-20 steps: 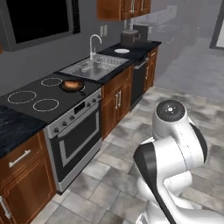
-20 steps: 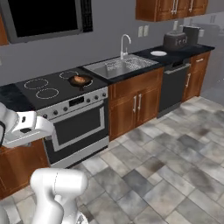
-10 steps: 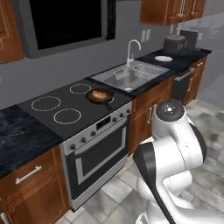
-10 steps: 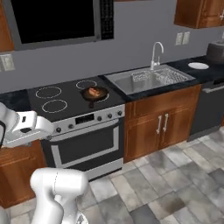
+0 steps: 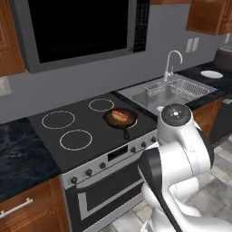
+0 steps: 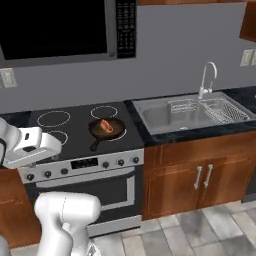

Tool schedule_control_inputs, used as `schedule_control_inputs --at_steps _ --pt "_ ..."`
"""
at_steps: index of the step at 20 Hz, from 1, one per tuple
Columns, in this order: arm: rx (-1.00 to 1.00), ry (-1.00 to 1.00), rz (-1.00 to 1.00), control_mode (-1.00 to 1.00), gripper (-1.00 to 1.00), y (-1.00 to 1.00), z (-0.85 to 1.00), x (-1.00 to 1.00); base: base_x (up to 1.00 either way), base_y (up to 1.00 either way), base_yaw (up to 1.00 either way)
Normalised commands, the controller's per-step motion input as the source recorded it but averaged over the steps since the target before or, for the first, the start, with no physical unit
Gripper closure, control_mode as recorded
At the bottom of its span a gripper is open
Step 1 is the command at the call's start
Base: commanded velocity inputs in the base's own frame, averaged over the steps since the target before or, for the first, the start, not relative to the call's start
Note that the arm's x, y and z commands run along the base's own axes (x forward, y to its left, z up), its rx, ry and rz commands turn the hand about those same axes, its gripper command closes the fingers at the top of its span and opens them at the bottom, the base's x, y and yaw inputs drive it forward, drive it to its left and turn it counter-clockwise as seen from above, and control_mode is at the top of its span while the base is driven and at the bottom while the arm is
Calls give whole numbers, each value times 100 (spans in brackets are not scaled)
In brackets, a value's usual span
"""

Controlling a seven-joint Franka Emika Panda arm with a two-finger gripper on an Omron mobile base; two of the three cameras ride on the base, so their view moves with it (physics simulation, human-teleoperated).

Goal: Place the cold items (peach and tangerine) from the fridge in one tupperware on the dining counter. Place the warm items (hot dog and kebab skewer) in the stove area in another tupperware.

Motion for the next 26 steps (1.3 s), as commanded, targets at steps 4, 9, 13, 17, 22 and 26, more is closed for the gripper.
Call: schedule_control_inputs --at_steps 4,9,13,17,22,26 --pt "0 0 0 100 -100 0 0 0 88 -48 33" --pt "0 0 0 100 -100 0 0 0 65 -30 42" --pt "0 0 0 100 -100 0 0 0 46 -35 46" --pt "0 0 0 100 -100 0 0 0 35 -57 38" --pt "0 0 0 100 -100 0 0 0 53 -56 28" --pt "2 0 0 -100 -100 0 -2 9 27 -12 2"
